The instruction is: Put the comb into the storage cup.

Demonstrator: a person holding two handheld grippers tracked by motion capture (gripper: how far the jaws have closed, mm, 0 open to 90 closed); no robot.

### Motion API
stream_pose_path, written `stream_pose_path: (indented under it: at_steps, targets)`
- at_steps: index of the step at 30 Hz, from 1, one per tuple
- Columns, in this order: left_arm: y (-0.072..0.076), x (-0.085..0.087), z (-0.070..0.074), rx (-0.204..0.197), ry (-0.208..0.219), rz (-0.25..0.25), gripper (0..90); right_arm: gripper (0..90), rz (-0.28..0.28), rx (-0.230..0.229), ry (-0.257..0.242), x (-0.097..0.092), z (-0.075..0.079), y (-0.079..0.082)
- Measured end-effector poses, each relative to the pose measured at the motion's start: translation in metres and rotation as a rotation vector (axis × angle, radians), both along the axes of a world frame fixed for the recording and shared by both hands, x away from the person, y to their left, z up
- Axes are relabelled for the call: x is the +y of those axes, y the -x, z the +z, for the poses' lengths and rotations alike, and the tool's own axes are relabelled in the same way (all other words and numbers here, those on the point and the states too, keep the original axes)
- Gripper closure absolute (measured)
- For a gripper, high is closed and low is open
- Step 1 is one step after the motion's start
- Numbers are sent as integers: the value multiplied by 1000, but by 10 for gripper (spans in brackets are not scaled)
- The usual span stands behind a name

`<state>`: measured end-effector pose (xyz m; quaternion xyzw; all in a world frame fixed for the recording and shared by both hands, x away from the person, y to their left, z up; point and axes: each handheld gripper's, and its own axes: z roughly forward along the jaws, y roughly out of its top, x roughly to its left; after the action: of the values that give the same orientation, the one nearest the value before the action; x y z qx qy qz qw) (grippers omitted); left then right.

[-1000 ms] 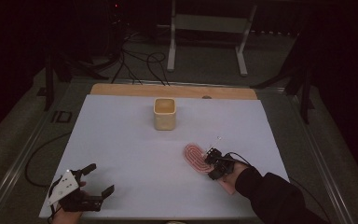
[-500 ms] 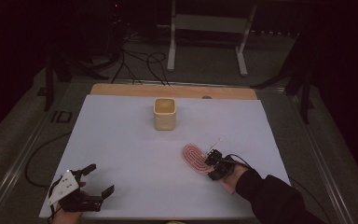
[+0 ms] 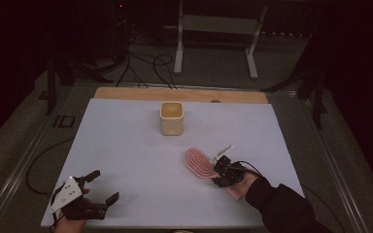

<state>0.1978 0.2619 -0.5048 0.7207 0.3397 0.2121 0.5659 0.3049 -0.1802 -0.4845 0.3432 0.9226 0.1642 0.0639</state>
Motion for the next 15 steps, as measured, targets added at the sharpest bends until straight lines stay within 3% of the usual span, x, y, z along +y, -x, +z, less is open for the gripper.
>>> stream_pose_path:
  at_steps: [10,11,15]
  targets:
    - [0,0,0,1,0,-3,2,700,-6,-40,-136,-2,11,-4]
    - [0,0,0,2,-4,-4,2,700,-1,-49,-185,-3,14,-5]
    - [0,0,0,0,0,-1,3,701,-10,-85,-241,-4,18,-5]
